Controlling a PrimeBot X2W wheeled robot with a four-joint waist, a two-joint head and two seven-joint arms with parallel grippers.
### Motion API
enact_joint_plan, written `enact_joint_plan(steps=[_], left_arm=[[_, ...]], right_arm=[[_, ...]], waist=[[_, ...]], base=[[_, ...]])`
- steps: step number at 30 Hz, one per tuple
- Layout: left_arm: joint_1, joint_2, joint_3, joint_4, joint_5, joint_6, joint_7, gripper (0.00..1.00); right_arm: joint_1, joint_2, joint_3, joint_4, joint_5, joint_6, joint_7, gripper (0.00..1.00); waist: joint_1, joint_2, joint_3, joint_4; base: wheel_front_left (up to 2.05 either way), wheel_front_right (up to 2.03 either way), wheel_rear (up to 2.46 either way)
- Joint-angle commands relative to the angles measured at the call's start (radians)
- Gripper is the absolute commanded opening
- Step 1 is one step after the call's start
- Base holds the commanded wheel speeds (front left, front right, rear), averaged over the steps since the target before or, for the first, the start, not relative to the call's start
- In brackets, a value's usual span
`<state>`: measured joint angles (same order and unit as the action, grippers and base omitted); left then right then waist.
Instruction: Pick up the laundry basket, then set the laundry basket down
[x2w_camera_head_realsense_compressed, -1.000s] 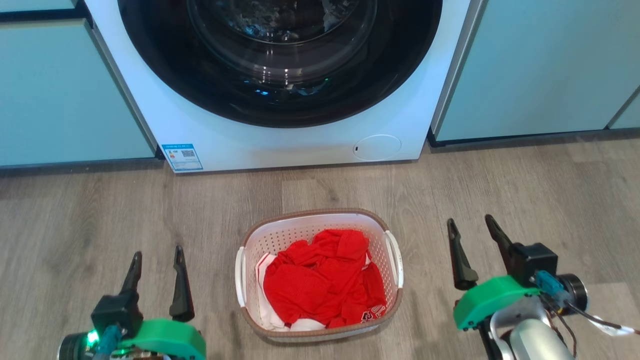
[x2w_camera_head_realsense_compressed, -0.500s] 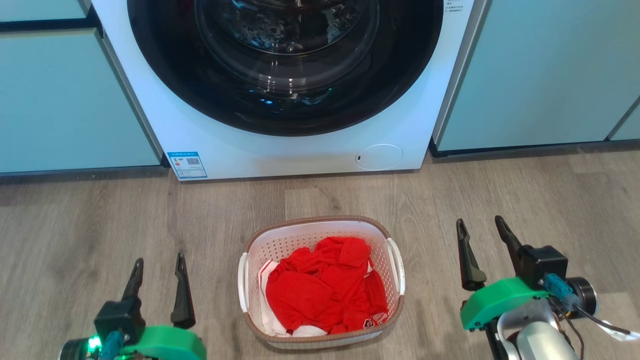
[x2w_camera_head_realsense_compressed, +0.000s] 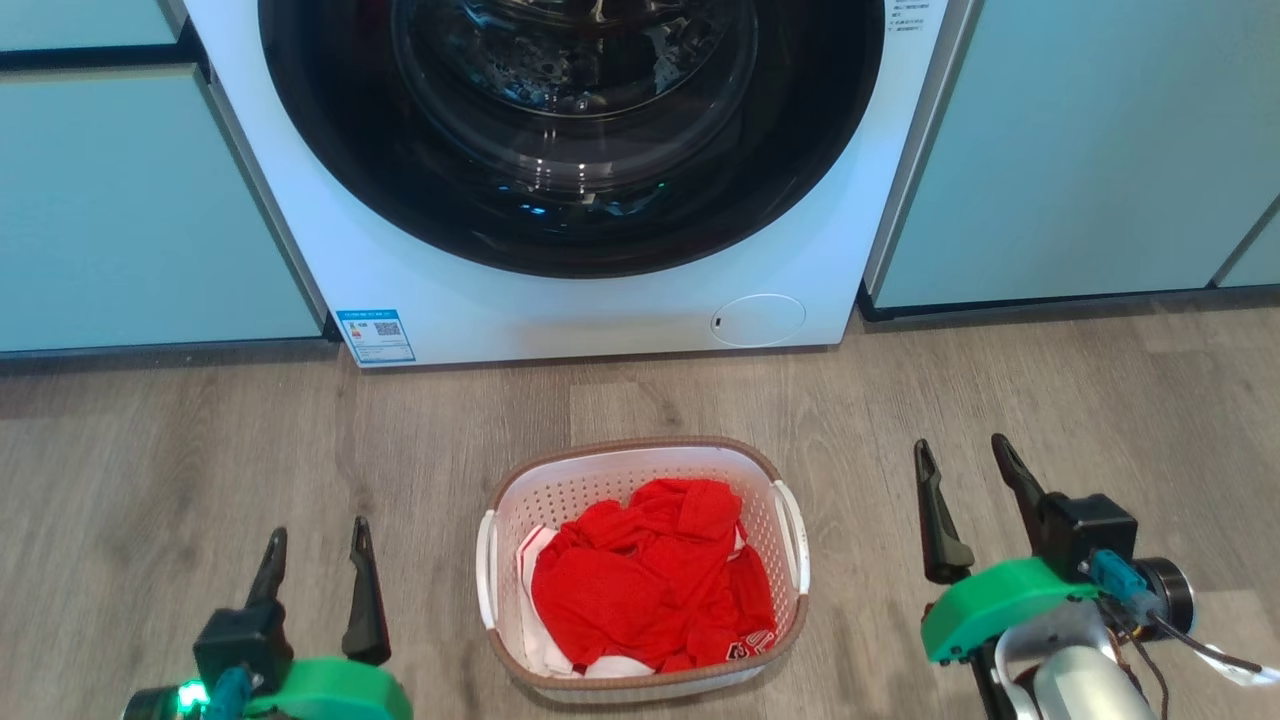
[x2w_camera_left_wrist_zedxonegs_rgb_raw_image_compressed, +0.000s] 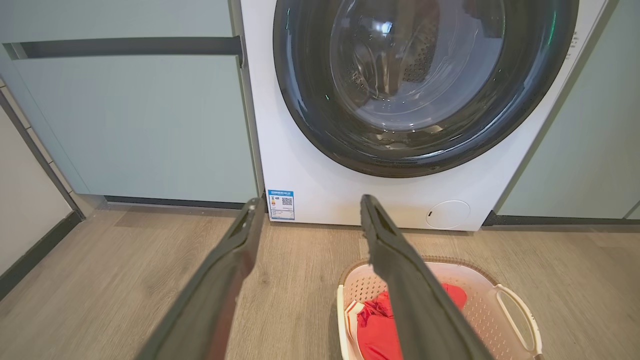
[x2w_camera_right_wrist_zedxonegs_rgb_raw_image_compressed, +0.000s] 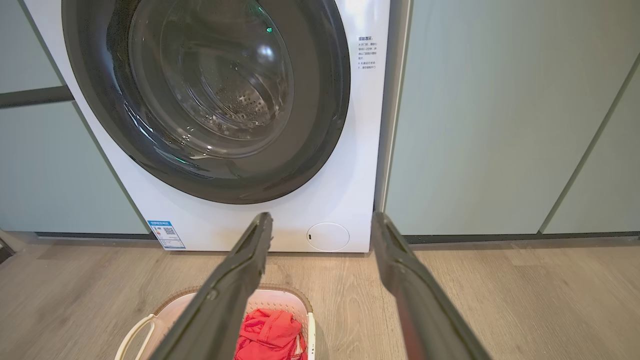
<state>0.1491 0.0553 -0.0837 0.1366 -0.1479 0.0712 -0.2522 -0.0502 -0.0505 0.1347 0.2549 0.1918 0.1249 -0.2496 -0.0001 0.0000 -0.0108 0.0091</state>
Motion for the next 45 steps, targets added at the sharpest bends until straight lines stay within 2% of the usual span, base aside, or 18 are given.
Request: enact_joint_plan(steps=[1,2,7,45], left_arm=[[-0.019,-0.005,0.037,-0.027,0.014,0.007,-0.01,1.0],[0.002,0.0,0.0,0.001,0.007,0.001,0.0,0.0],[0.017,0.0,-0.004,0.058,0.001,-0.001,0.003,0.0],[-0.069,0.0,0.057,0.074,-0.458,-0.064,0.115,0.0]], right_arm=[[-0.008,0.0,0.021,-0.036,-0.006,0.006,-0.012,1.0],[0.003,0.0,0.0,0.0,0.0,0.0,0.0,0.0],[0.025,0.001,0.003,0.053,0.007,0.0,0.002,0.0],[0.001,-0.019,-0.049,0.032,0.471,0.002,0.094,0.0]], waist=[[0.0001,0.0,0.0,-0.001],[0.0001,0.0,-0.001,-0.001],[0.0001,0.0,-0.001,-0.001],[0.0001,0.0,0.004,-0.004]], base=[[0.0,0.0,0.0],[0.0,0.0,0.0],[0.0,0.0,0.0],[0.0,0.0,0.0]])
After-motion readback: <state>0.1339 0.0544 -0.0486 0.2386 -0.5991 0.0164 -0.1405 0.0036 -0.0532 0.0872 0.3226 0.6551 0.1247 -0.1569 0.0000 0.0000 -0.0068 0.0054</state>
